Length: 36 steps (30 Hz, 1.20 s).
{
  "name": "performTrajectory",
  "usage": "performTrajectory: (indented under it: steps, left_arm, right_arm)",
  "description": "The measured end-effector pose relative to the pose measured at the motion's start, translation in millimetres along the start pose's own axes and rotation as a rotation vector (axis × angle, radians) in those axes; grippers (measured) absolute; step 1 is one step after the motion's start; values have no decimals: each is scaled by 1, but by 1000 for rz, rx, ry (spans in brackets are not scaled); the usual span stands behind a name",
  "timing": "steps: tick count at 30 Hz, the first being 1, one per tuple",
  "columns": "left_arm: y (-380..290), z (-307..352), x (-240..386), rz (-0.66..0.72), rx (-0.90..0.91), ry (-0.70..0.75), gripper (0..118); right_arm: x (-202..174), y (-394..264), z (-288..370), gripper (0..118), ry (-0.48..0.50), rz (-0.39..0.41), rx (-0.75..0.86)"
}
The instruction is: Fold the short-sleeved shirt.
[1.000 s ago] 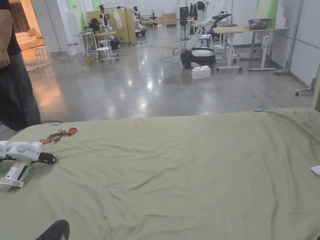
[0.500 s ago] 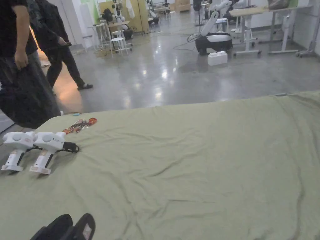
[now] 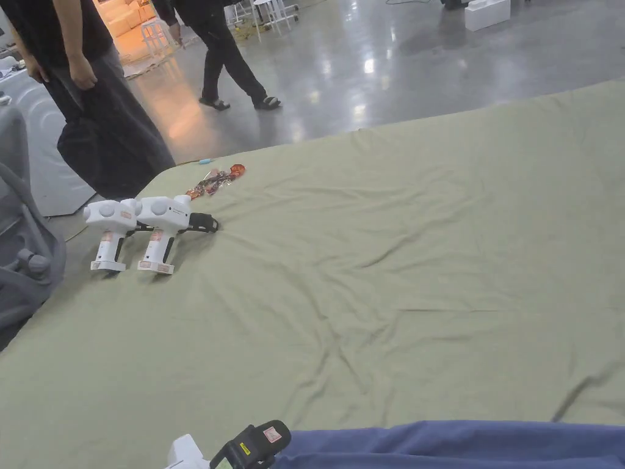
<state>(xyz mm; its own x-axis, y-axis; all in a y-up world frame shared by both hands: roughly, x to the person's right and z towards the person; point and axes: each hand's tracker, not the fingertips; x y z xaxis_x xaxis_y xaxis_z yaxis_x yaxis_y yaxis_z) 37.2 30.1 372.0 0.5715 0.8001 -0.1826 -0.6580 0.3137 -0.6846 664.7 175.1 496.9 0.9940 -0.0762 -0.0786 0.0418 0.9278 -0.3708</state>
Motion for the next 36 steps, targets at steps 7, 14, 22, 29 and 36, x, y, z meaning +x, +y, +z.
performTrajectory:
  steps: [7, 14, 22, 29, 36]
  left_arm:
    - [-14, -33, -1, 36, -43, -98, 95]
    - [-8, -40, 6, 14, -54, 3, 11]
    - [16, 17, 33, -48, 101, 13, 8]
    - [62, 83, 69, -225, 228, 101, 8]
    - [14, 35, 136, -367, 131, -46, 8]
  right_arm:
    - [2, -7, 1, 0, -10, -1, -19]
    - [2, -6, 2, 0, -8, -37, -33]
    - [1, -5, 1, 0, -3, -85, -41]
    - [3, -1, -3, 0, 13, -145, -41]
    - [3, 4, 1, 0, 9, -171, -29]
